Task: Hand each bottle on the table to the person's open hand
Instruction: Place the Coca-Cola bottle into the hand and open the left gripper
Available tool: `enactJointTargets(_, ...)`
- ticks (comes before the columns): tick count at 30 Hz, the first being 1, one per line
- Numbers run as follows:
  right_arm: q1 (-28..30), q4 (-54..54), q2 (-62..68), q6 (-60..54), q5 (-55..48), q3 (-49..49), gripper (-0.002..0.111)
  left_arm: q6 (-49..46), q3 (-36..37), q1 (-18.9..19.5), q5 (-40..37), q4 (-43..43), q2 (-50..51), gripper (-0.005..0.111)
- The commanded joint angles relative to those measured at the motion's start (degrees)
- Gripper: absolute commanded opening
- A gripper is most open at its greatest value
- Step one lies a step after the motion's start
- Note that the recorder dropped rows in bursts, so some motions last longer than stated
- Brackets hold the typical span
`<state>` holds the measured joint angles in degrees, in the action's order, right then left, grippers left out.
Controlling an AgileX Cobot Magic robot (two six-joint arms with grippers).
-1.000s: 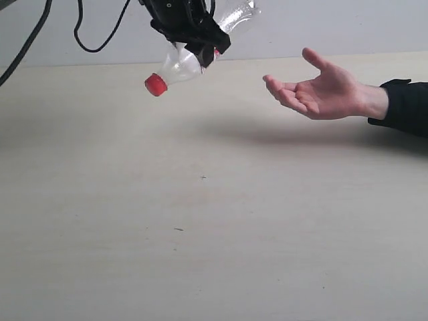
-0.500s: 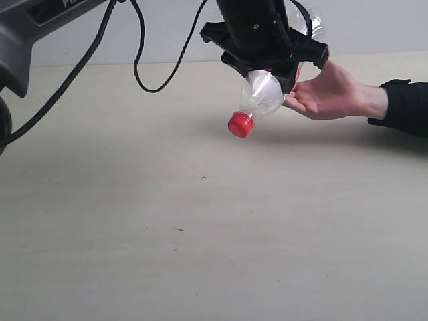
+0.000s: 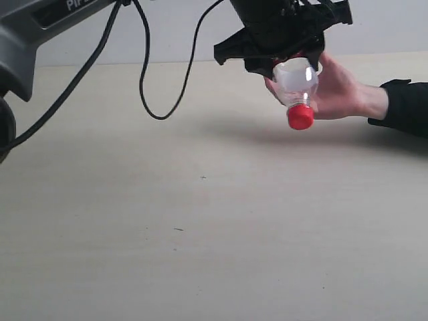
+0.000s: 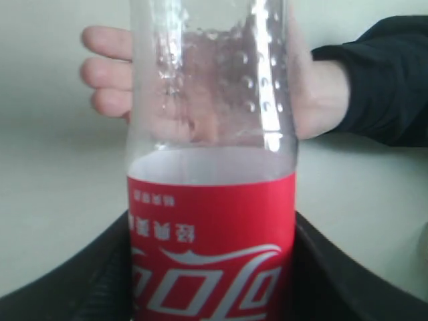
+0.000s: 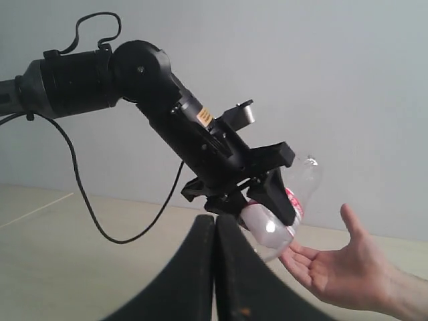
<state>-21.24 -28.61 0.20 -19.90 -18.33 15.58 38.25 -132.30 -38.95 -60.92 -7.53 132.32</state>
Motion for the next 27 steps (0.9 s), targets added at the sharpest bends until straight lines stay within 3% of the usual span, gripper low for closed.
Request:
enactJointTargets(1,-0.1,0.1,-0.2,-0.4,0.0,-0.3,0.000,2.9,-0.5,-1.5,4.7,-0.2,2.0,0.000)
enactJointTargets(27,-0.1,0.1,-0.2,-0.4,0.0,-0.3,0.000,3.7,-0.5,-1.6,13.3,0.4,9.6,0.000)
